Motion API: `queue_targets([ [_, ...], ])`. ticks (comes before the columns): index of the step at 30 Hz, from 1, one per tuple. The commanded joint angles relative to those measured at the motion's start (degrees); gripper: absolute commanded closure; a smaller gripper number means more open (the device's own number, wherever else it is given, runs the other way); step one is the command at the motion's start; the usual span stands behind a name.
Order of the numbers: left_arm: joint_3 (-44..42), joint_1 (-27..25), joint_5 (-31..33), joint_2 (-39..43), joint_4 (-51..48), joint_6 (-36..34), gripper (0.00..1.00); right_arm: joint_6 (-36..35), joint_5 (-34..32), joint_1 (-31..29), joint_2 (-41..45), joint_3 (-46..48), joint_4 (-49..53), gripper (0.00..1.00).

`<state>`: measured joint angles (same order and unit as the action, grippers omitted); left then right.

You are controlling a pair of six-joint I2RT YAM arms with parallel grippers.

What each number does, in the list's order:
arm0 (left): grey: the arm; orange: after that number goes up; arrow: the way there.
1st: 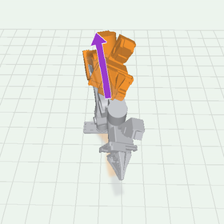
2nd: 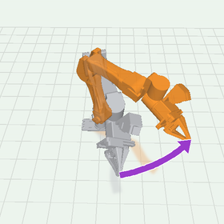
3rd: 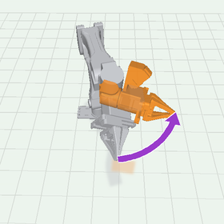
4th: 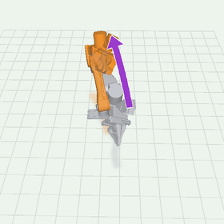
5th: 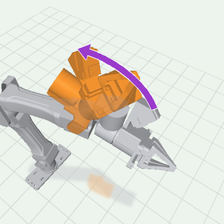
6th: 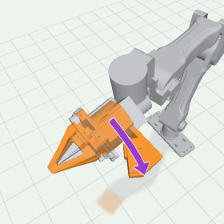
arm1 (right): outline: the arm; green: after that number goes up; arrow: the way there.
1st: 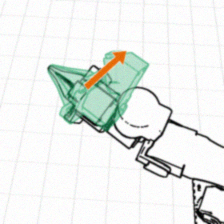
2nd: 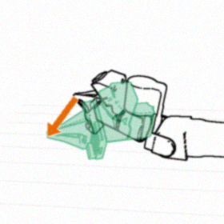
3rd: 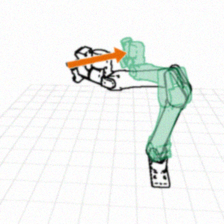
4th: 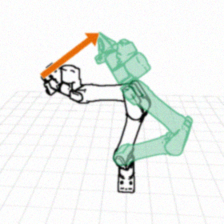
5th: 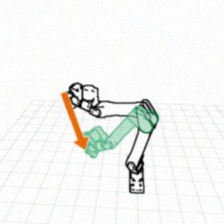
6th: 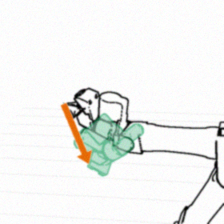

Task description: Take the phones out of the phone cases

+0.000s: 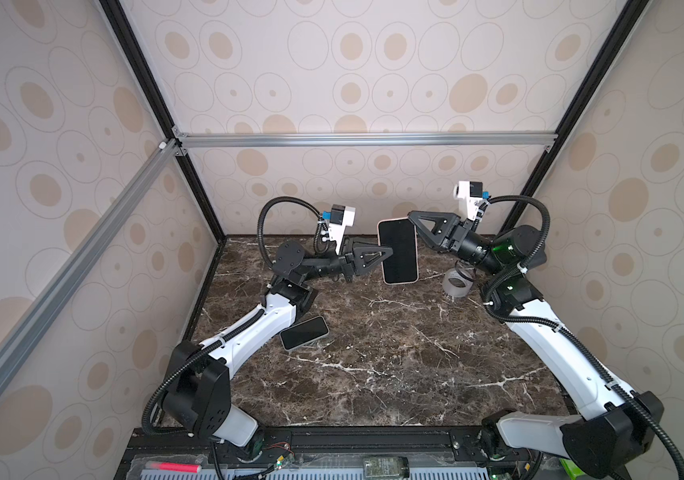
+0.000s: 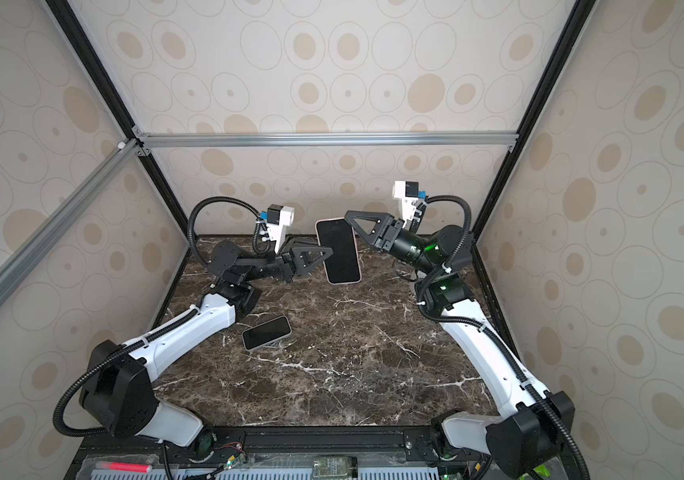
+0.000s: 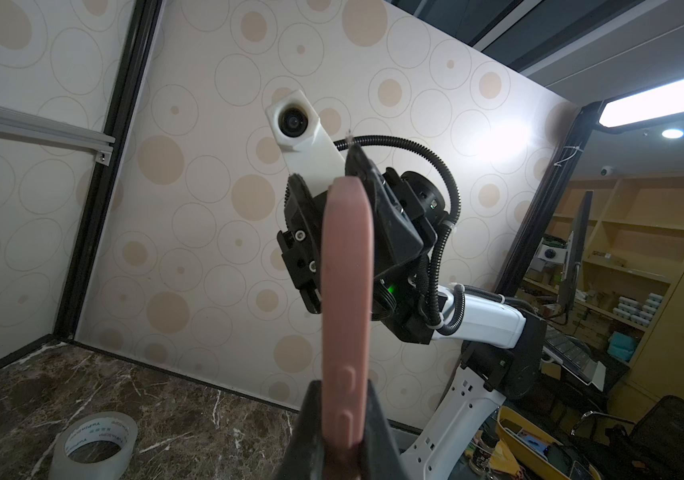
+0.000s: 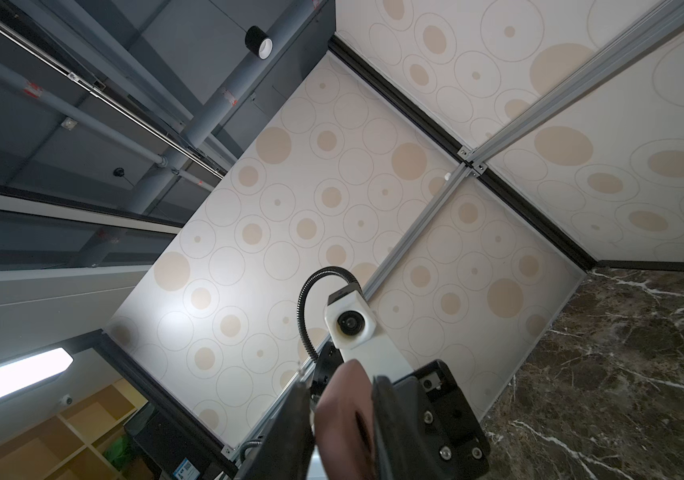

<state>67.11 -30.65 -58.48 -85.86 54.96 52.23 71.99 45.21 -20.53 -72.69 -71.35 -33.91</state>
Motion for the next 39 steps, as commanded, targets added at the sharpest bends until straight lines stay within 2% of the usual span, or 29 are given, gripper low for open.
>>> queue_targets([
  [1, 4.2, -0.2, 0.3, 2.1, 1.1, -1.7, 1.00, 2.7, 1.9, -0.2, 0.0, 1.0, -4.2, 0.74],
  [5, 6.1, -0.3, -0.1, 1.6, -0.2, -2.7, 1.00, 3.8, 1.3, -0.2, 0.9, 3.1, -4.4, 0.80],
  [11, 8.6, -0.3, -0.3, 1.3, -4.8, -6.7, 1.00, 11.3, 0.4, -0.3, 0.9, 5.2, -9.1, 0.92],
  [17, 12.0, -0.4, 0.4, 1.5, -12.6, -13.1, 1.00, 12.7, 0.5, -0.6, 2.4, 5.3, -5.1, 1.00],
  [34, 16.8, -0.7, 0.6, 0.5, -16.9, -16.9, 1.00, 18.7, 2.0, -2.0, 2.0, 6.2, -5.5, 1.00],
  [39, 16.1, -0.8, 0.7, 1.0, -16.4, -16.3, 1.00, 14.3, 2.1, -2.0, 2.7, 5.7, -2.6, 1.00],
])
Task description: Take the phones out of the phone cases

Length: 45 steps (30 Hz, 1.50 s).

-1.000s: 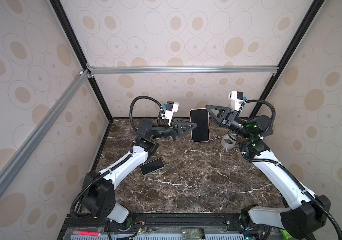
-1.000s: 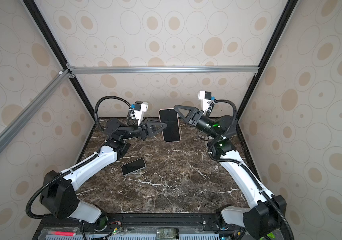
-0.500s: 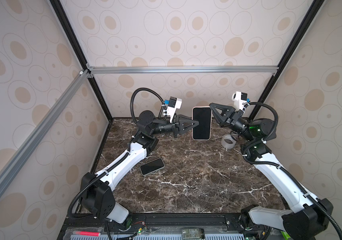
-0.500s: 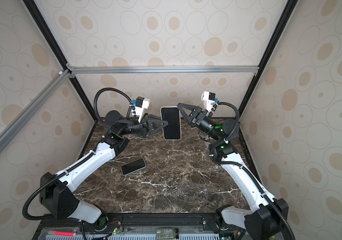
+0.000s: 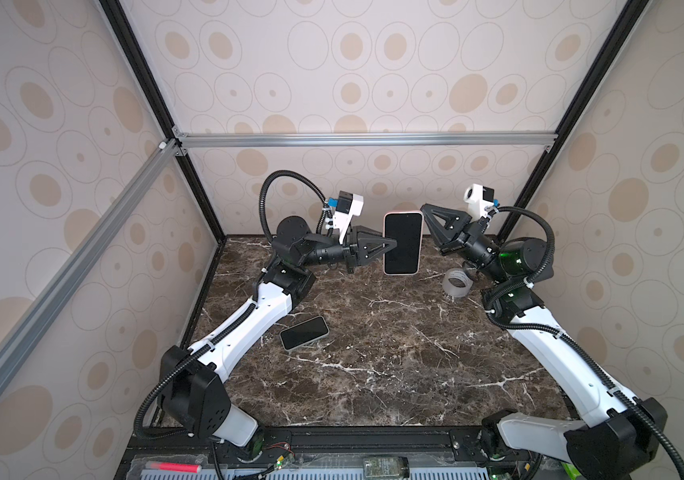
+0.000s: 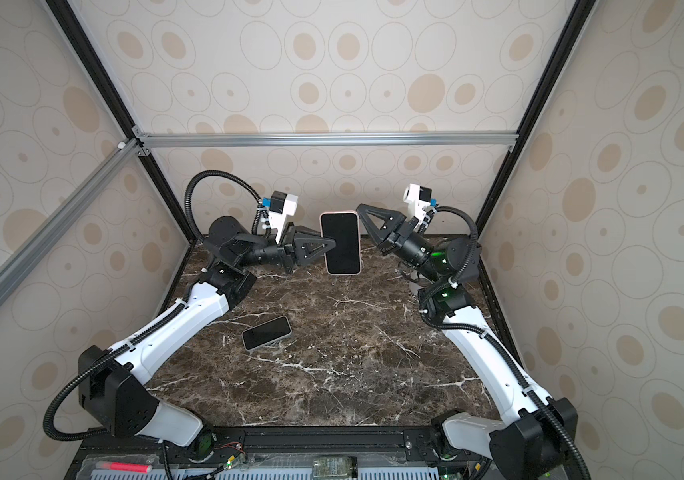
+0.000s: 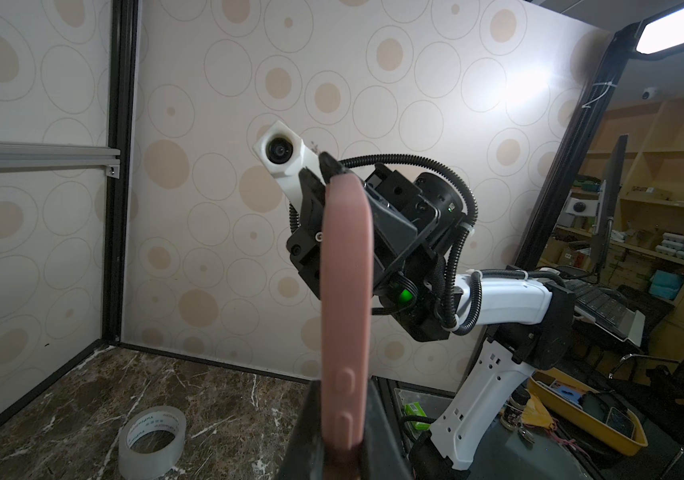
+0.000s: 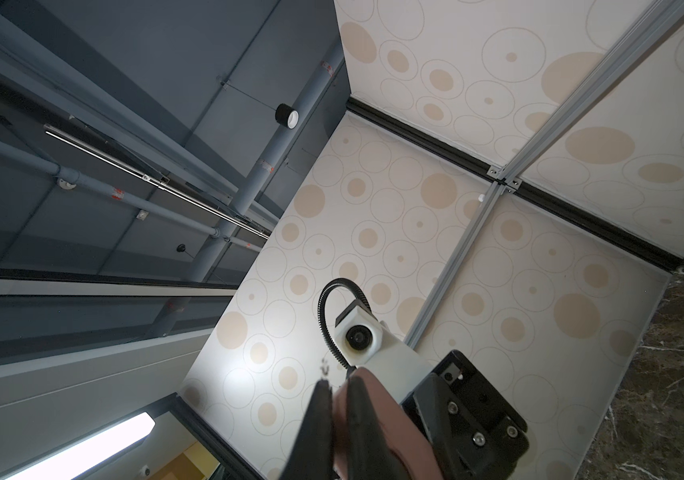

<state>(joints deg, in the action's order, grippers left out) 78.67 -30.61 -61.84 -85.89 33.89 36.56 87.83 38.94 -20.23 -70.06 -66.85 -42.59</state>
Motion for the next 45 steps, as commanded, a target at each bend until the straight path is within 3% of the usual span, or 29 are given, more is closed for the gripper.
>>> queue_targets([
  [1, 4.4, -0.9, 4.1, 1.1, 5.3, -0.1, 1.00, -3.5, 8.5, -2.3, 0.3, 0.5, 7.9, 1.00],
  [5, 2.7, -0.9, 3.3, 1.5, 10.1, 4.1, 1.00, -8.6, 8.8, -2.0, 0.7, -1.1, 10.7, 0.99],
  [10, 1.7, -0.8, 2.6, 2.6, 10.5, 4.6, 1.00, -11.9, 9.8, 0.6, 1.0, -1.9, 6.9, 0.73],
  [15, 0.8, -0.9, 2.6, 3.2, 10.5, 4.5, 1.00, -12.7, 11.0, 0.9, 0.4, -4.3, 4.8, 0.60],
  [24, 0.0, -0.9, 1.9, 2.9, 12.2, 5.2, 1.00, -6.7, 9.7, 1.0, -0.7, -4.8, -3.1, 0.61],
  [31, -0.5, -1.3, 1.5, 2.8, 12.2, 5.1, 1.00, -6.2, 9.1, 1.1, -1.6, -7.4, -2.2, 0.60],
  [45, -0.2, -1.3, 1.2, 2.4, 11.3, 4.1, 1.00, -4.1, 8.9, 0.9, -2.2, -6.3, -2.0, 0.76],
])
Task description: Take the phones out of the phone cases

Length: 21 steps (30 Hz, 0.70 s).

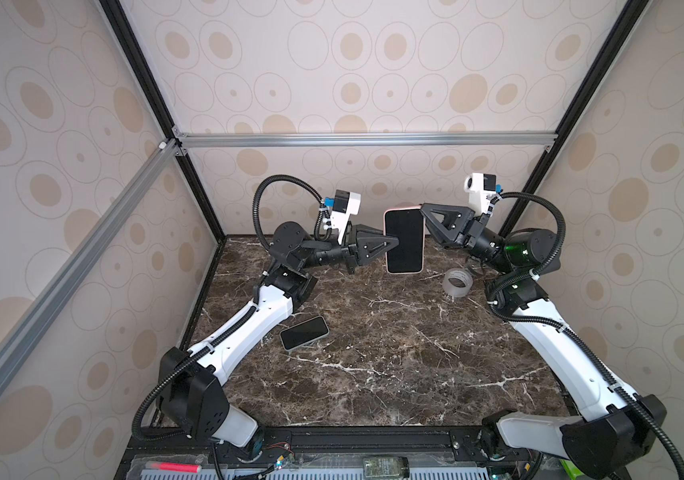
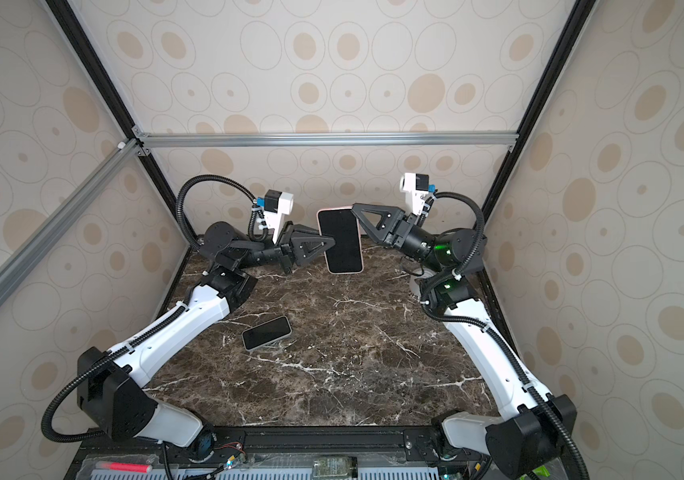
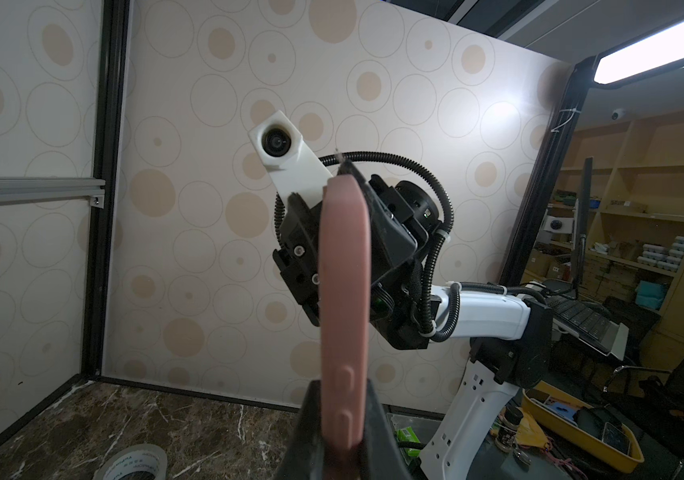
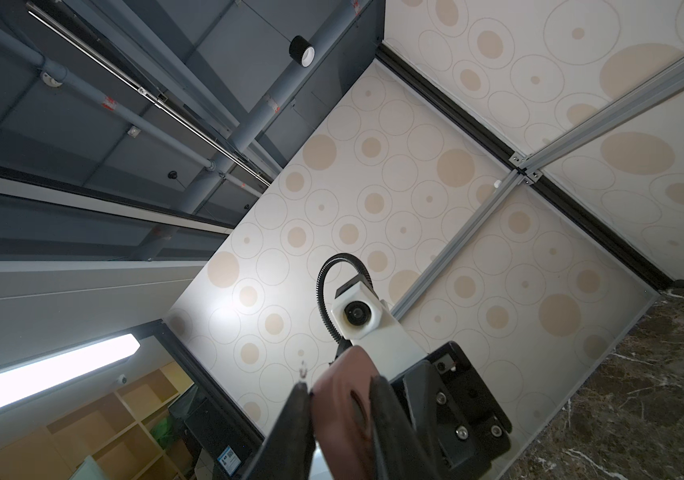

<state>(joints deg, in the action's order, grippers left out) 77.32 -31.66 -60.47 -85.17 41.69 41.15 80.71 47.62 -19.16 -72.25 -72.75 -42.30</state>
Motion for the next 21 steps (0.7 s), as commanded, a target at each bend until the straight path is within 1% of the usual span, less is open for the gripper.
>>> queue_targets([
  [1, 1.2, -0.3, -0.1, 1.6, 3.1, -0.8, 1.00, 3.8, 0.1, -0.2, -0.2, -0.2, -2.8, 0.77],
  [4, 1.9, -0.3, 0.1, 1.6, 0.7, -2.7, 1.00, 6.2, 0.3, -0.1, -0.9, -0.1, -4.4, 0.81],
  [7, 3.3, -0.4, 0.0, 1.5, -2.4, -5.1, 1.00, 7.1, 0.8, -0.4, -1.0, -0.1, -3.7, 0.85],
  [12, 5.9, -0.5, -0.1, 1.0, -6.2, -7.8, 1.00, 4.9, 2.1, -0.8, -0.3, -0.1, 0.9, 0.87],
  [19, 7.7, -1.4, -0.4, 0.7, -9.2, -10.1, 1.00, 1.5, 2.1, -0.8, 0.6, 1.0, 8.0, 0.91],
  [21, 7.7, -1.6, -0.2, 0.9, -9.9, -10.6, 1.00, 0.9, 1.9, -0.8, 0.7, 1.4, 8.4, 0.92],
])
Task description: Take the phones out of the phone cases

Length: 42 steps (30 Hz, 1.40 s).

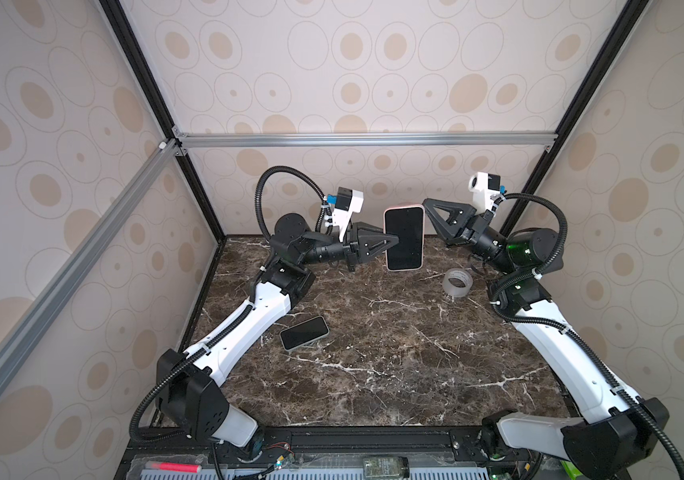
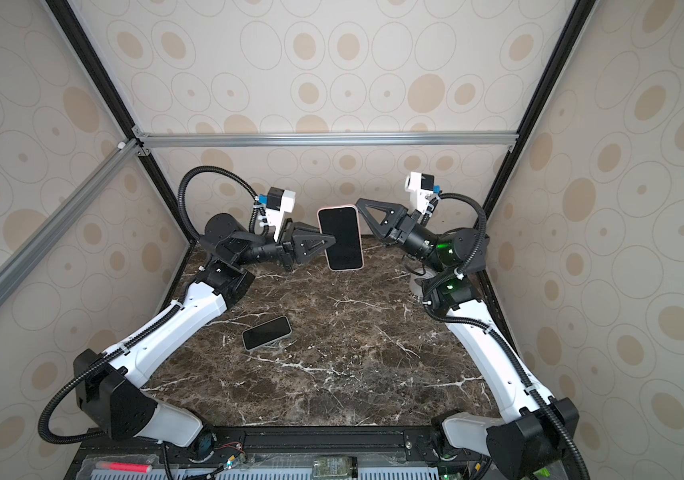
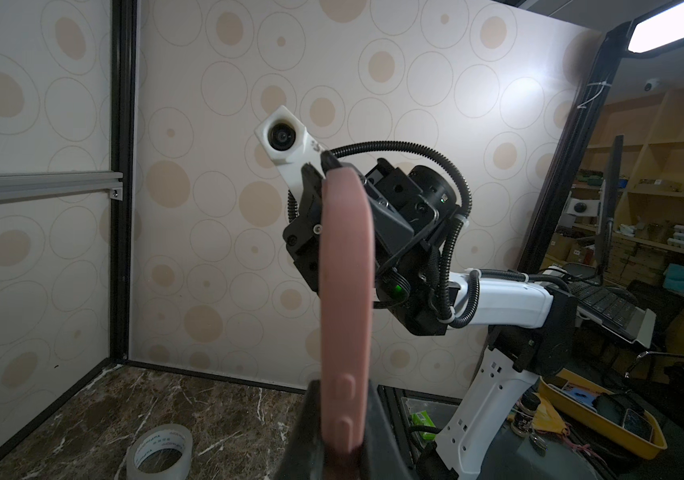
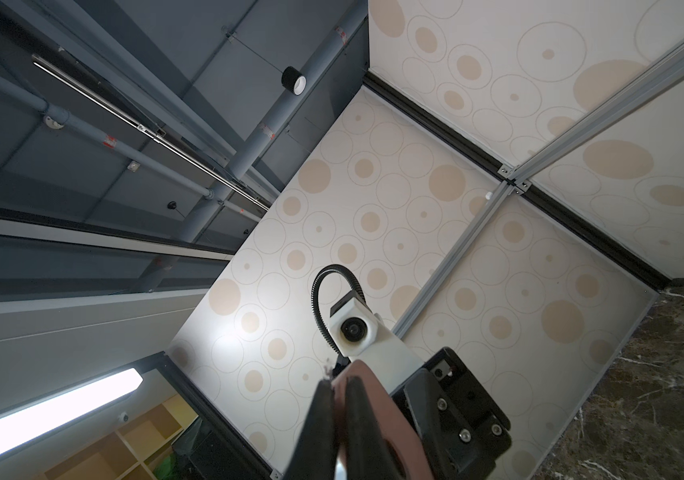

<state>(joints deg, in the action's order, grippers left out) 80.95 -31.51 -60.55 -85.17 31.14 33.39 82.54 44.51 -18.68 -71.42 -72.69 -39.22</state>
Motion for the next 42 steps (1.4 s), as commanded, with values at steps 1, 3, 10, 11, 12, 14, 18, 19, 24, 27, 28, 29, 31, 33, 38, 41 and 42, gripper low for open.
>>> queue_targets([
  [1, 3.9, -1.7, 0.0, 1.0, 0.9, -2.6, 1.00, -0.9, 4.8, -1.3, -0.1, 1.6, 4.9, 0.92],
  [3, 3.2, -1.7, 0.2, 1.1, 2.4, -1.3, 1.00, -1.3, 4.2, -1.2, 0.1, 2.0, 3.3, 0.84],
  [10, 2.4, -1.6, -0.1, 1.3, 5.2, 2.0, 1.00, -16.2, 2.3, -0.4, 4.7, 0.2, 11.4, 0.50],
  [11, 2.5, -1.6, -0.1, 1.5, 4.5, 1.5, 1.00, -19.4, 2.1, -0.3, 5.4, -0.6, 14.3, 0.47],
  [12, 2.7, -1.6, 0.2, 1.8, 3.0, 0.7, 1.00, -22.3, 2.2, -0.2, 6.0, -1.5, 16.9, 0.44],
  [14, 3.8, -1.7, 1.2, 2.0, -1.5, -2.4, 1.00, -27.4, 1.9, -0.2, 6.9, -3.0, 21.1, 0.41],
  [18, 6.0, -1.7, 3.3, 2.5, -8.6, -7.8, 1.00, -32.6, -0.4, -0.2, 8.4, -3.3, 25.9, 0.44],
  [19, 6.0, -1.7, 4.0, 2.9, -9.6, -9.6, 1.00, -33.8, -1.1, 0.0, 8.6, -3.5, 27.2, 0.44],
  [24, 0.3, -1.5, 7.8, 6.2, -4.2, -14.2, 1.00, -37.9, -1.3, 0.0, 8.9, -4.7, 32.7, 0.44],
  [27, 0.3, -1.6, 9.5, 7.2, -5.8, -15.2, 1.00, -39.8, -0.4, 0.0, 9.6, -4.9, 33.1, 0.44],
  [28, 0.2, -1.6, 9.8, 7.5, -6.3, -15.4, 1.00, -40.2, 0.4, 0.0, 9.8, -5.0, 32.9, 0.44],
  [29, -0.6, -1.6, 8.7, 8.1, -4.8, -16.1, 1.00, -40.7, 1.0, 0.0, 10.0, -5.1, 32.7, 0.45],
  [31, -5.0, -1.6, 4.1, 9.4, 3.7, -15.2, 1.00, -41.5, 1.7, 0.1, 10.0, -5.7, 33.6, 0.46],
  [33, -6.6, -1.4, 3.0, 9.7, 8.0, -14.1, 1.00, -41.2, 2.6, 0.0, 9.6, -6.7, 34.4, 0.47],
  [38, -7.5, -0.4, -1.2, 8.9, 12.4, -13.3, 1.00, -36.3, 9.0, 0.0, 8.4, -6.5, 25.9, 0.46],
  [41, -8.0, -0.4, -3.4, 8.1, 16.1, -11.1, 1.00, -35.1, 11.8, 0.1, 8.2, -6.2, 22.7, 0.45],
  [42, -8.2, -0.4, -3.8, 7.9, 16.5, -10.9, 1.00, -35.2, 12.4, 0.1, 8.1, -6.1, 22.1, 0.45],
])
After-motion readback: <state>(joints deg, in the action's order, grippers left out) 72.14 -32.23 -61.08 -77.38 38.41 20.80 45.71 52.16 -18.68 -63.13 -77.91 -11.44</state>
